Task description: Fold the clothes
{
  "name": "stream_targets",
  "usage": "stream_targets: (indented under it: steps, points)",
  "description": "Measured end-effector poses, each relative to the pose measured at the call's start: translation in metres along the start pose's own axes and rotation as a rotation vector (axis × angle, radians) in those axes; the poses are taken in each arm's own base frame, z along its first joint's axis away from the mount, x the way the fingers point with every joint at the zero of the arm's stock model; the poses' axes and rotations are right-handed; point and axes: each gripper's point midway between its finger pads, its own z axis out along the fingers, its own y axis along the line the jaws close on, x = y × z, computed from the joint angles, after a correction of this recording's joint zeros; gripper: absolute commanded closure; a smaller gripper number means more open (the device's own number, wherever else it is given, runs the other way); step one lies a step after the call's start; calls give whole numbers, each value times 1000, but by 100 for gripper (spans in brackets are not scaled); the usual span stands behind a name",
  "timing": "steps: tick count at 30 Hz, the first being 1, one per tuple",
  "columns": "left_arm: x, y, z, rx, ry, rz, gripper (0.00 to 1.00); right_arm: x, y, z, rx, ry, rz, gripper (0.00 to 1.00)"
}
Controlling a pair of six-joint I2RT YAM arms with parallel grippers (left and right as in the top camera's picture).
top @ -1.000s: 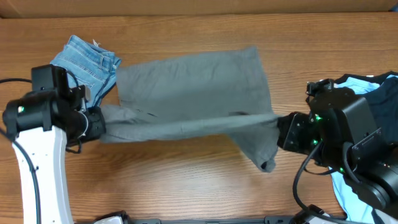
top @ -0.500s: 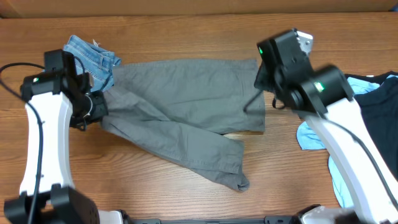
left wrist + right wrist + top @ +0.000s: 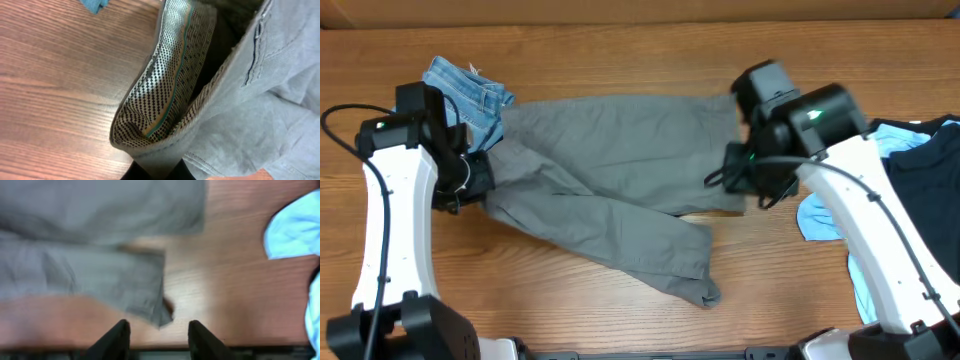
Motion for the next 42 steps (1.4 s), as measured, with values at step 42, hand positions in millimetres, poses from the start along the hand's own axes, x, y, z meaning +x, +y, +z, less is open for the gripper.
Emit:
stream_targets:
  steps: [42]
  points:
    - [5, 0, -17, 4, -46, 21, 96, 99, 30, 184, -12, 182, -157, 59]
